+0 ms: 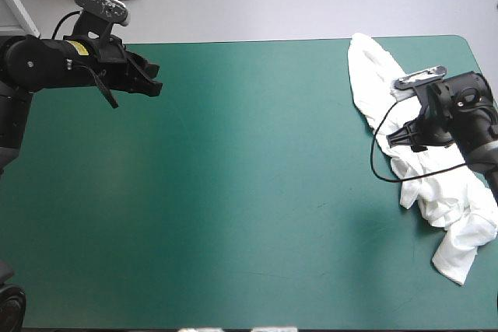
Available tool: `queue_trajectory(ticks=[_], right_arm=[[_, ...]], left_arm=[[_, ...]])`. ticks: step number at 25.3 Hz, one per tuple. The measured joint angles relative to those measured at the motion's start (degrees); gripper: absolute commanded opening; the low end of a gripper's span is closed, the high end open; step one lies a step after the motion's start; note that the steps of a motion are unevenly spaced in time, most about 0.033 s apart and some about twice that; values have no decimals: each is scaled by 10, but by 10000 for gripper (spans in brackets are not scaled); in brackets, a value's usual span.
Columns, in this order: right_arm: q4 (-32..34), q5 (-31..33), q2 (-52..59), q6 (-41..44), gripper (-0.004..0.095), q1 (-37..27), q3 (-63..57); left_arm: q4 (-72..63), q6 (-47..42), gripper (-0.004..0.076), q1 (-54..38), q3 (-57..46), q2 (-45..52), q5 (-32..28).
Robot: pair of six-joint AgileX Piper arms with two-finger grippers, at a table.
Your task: Fold the cloth
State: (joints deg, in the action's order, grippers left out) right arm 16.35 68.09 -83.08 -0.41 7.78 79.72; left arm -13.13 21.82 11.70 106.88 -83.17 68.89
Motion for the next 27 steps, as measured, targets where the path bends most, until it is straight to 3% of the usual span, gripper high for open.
queue_trajectory(ticks=[5,18,21,26,27], right_arm=[[-82,-41,-93,-22,534,-98,4],[-115,-52,-270,-33,503,-116,103],[-115,-51,-281,-33,374,-116,103],[-121,-51,-294,-39,6,-116,103],[-126,-50,-298,-44,-15,-116,103]], left_arm=[[0,0,318,0,-10,0,0],[0,0,317,0,-10,0,-2],[0,0,318,0,-10,0,-2],[2,0,317,0,-10,0,-1],[3,0,316,0,-10,0,0]])
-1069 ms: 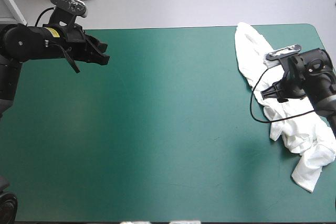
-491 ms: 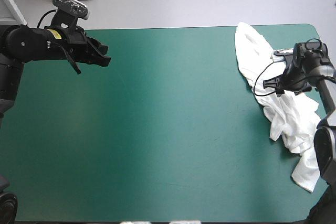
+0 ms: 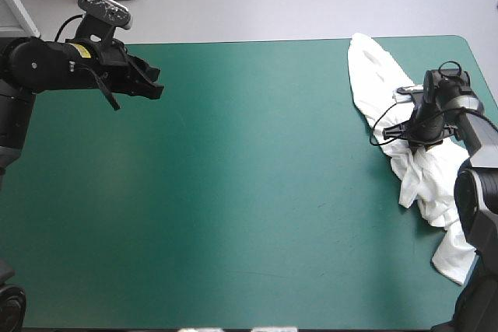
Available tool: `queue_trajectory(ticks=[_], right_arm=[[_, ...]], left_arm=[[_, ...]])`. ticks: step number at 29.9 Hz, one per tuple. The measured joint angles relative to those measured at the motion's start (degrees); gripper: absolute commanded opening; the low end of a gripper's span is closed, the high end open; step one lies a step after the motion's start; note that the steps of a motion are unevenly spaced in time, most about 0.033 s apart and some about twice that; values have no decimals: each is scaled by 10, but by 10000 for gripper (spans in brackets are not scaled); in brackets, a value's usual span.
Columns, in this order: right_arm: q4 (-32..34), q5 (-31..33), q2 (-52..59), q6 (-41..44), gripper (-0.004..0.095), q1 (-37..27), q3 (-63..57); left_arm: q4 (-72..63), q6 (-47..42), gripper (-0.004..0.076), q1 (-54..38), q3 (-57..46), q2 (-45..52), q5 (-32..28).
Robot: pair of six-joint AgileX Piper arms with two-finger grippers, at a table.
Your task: Fold the cloth
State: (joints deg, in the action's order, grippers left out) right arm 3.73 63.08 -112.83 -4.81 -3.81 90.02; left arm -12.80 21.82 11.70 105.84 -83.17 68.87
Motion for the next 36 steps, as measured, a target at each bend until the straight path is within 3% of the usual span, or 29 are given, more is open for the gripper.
queue_trajectory(ticks=[9,14,27,36], right_arm=[[-66,14,-6,-51,-13,-4,9],[-116,30,-6,-64,-13,34,22],[-143,27,-7,-73,-13,281,43],[-175,21,-7,-84,-13,399,43]], left_arm=[[39,0,316,0,0,9,8],[62,-6,316,0,0,29,8],[72,-8,316,0,-9,53,8],[72,-9,316,0,-10,70,8]])
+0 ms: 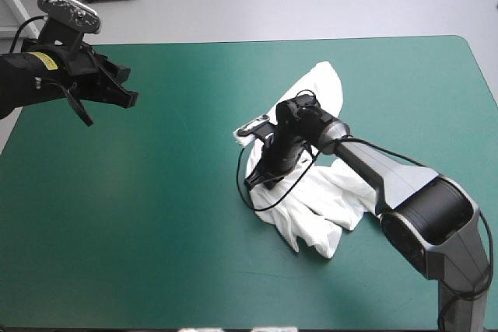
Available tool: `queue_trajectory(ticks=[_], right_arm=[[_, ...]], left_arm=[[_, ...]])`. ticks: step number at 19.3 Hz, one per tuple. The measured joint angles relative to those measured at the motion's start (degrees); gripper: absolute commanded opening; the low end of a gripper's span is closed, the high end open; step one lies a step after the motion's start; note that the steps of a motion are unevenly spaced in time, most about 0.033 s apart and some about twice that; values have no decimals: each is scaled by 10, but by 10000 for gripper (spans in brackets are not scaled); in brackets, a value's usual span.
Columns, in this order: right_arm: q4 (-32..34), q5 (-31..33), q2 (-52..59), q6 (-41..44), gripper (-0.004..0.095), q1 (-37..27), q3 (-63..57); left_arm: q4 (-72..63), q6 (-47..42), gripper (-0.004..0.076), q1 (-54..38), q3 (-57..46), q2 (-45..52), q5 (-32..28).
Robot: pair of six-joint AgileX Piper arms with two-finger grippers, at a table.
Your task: Fold the cloth
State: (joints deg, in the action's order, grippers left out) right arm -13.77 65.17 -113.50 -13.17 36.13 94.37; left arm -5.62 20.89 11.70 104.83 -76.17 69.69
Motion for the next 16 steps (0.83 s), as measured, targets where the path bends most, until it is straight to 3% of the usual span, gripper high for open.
queue_trajectory(ticks=[5,10,12,15,16], right_arm=[[-24,-4,-1,-13,-13,94,0],[-9,-13,-4,-19,1,112,4],[5,1,-6,-19,120,101,21],[-10,35,-6,-19,378,75,51],[-15,44,-6,-19,414,67,62]], left_arm=[[0,-8,316,0,0,4,0],[-1,-10,316,0,0,4,0],[-1,-10,316,0,0,4,0],[-1,-10,316,0,0,4,0],[-1,-11,316,0,0,4,0]])
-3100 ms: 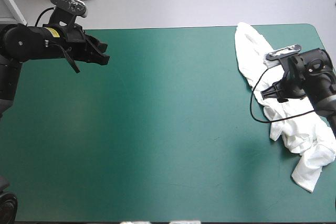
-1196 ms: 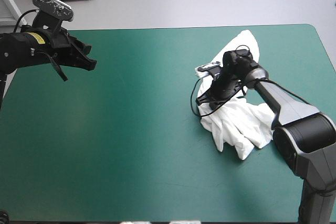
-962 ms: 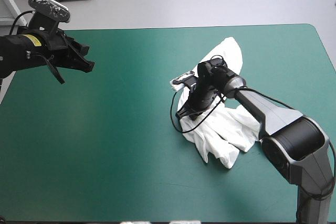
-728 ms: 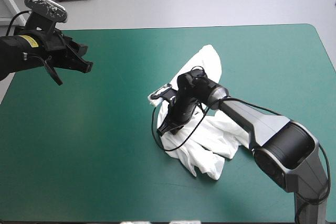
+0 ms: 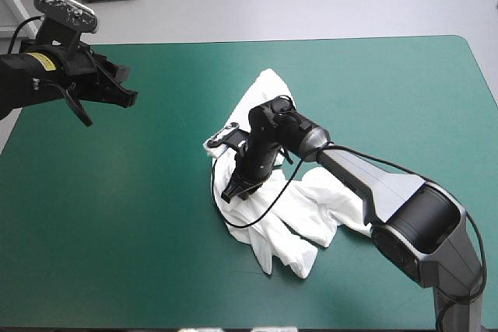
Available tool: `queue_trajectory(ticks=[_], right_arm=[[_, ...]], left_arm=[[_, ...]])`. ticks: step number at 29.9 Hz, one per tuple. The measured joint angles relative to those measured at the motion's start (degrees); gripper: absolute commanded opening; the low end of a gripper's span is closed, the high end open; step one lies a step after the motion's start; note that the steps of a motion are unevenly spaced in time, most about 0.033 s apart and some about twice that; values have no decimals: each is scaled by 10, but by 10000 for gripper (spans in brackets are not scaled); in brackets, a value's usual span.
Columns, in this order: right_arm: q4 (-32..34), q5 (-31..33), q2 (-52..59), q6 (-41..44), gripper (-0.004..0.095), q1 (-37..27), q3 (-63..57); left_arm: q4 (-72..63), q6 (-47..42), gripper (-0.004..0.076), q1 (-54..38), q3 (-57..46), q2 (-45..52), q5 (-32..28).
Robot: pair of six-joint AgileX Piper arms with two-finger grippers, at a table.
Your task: Fold the cloth
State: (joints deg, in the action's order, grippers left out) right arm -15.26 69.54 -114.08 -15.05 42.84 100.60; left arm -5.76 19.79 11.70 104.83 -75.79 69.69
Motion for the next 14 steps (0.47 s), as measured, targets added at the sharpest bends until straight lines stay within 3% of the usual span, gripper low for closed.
queue_trajectory(ticks=[4,14], right_arm=[[2,3,7,6,444,-9,11],[92,11,99,56,445,-71,11]], left_arm=[[0,-1,316,0,-1,1,2],[19,-7,316,0,-52,-9,-23]])
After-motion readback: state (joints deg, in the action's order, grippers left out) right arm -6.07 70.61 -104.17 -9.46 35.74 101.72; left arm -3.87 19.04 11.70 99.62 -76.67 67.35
